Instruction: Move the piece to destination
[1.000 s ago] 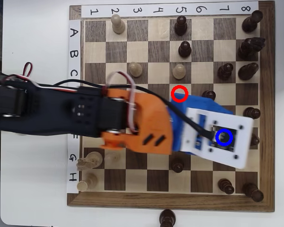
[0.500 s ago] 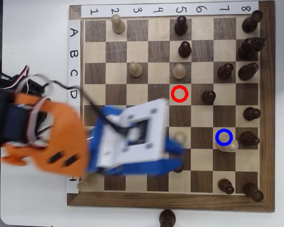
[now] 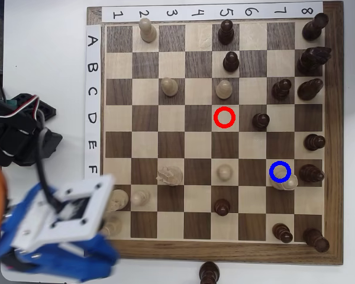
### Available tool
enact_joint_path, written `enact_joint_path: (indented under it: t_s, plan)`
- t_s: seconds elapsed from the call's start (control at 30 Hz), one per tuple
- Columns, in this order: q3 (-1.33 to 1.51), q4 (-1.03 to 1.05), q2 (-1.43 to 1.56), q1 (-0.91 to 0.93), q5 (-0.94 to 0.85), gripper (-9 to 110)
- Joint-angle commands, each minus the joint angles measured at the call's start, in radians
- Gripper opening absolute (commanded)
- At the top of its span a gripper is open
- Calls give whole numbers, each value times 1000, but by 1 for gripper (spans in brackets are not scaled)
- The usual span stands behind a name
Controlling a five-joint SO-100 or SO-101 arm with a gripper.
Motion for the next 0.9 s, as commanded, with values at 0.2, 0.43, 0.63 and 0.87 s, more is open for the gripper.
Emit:
enact_joint_path:
  t_s: [0.2, 0.43, 0.63, 0.87]
  plan:
    - [161, 222, 325, 371, -313, 0]
    - [399, 72, 465, 459, -399, 0]
    - [672, -67, 624, 520, -437, 0]
    - [1006, -249, 805, 561, -474, 0]
